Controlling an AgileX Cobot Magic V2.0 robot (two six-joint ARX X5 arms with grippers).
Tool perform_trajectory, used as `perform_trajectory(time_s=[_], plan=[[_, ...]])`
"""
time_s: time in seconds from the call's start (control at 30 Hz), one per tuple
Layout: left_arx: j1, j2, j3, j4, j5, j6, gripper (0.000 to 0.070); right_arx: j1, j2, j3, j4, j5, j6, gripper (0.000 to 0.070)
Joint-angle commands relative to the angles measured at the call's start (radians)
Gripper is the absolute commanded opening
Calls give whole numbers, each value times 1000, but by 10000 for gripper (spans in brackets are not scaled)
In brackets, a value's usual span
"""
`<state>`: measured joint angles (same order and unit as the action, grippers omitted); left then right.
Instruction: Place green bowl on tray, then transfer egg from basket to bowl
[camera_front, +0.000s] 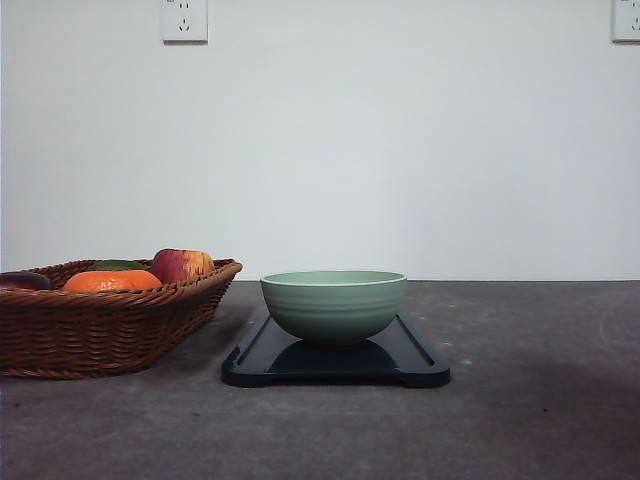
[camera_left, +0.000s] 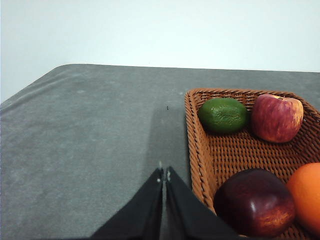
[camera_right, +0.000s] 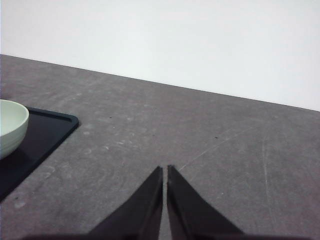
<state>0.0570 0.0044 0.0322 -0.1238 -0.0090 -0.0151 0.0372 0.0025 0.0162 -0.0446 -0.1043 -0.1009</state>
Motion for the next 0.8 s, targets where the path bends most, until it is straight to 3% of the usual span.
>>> perform_trajectory(time_s=[0.0, 0.77], plan=[[2, -1, -19, 12, -3, 6, 0, -1, 1, -5, 8, 1, -4, 5], [2, -1, -19, 12, -3, 6, 0, -1, 1, -5, 8, 1, -4, 5]])
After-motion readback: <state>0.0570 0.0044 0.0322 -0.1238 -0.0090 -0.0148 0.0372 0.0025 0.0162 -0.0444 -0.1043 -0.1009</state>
